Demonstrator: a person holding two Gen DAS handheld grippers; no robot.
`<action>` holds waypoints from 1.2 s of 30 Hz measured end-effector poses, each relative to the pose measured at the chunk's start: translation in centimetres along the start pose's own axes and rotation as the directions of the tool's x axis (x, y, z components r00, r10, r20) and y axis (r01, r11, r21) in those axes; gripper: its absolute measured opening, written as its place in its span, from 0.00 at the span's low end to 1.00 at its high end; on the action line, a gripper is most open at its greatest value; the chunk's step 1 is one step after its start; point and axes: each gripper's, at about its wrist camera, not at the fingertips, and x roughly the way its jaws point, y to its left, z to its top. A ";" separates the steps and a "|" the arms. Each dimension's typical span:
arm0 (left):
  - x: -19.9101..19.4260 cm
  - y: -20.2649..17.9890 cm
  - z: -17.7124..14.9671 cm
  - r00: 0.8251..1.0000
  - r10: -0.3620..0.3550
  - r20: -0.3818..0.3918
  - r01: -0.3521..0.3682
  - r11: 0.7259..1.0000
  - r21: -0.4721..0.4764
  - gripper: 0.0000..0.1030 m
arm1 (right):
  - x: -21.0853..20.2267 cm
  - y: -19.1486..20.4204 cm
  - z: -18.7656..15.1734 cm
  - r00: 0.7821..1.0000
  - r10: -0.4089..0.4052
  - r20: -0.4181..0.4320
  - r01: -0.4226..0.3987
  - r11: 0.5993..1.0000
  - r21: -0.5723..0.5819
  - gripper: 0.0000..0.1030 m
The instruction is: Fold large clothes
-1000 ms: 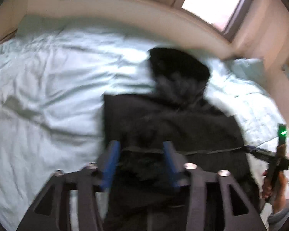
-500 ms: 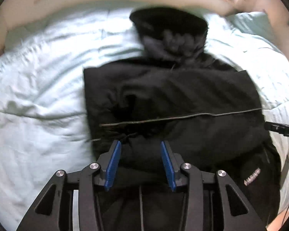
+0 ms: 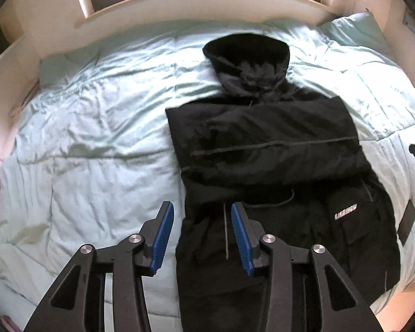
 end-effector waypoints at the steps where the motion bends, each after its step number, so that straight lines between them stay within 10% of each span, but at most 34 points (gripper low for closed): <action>1: -0.2 0.0 0.9 1.000 -0.005 0.012 0.005 1.000 0.003 0.43 | 0.1 0.0 0.6 1.000 0.005 0.006 -0.005 1.000 0.013 0.67; 20: 15.6 -1.3 23.8 0.981 -0.156 0.113 0.169 0.978 -0.119 0.43 | 15.4 11.6 20.1 0.988 0.146 0.041 -0.145 0.989 -0.030 0.67; 36: 28.4 -0.8 32.7 0.979 -0.195 0.065 0.206 0.934 -0.293 0.43 | 25.1 14.3 31.9 0.981 0.180 0.076 -0.179 0.984 -0.019 0.67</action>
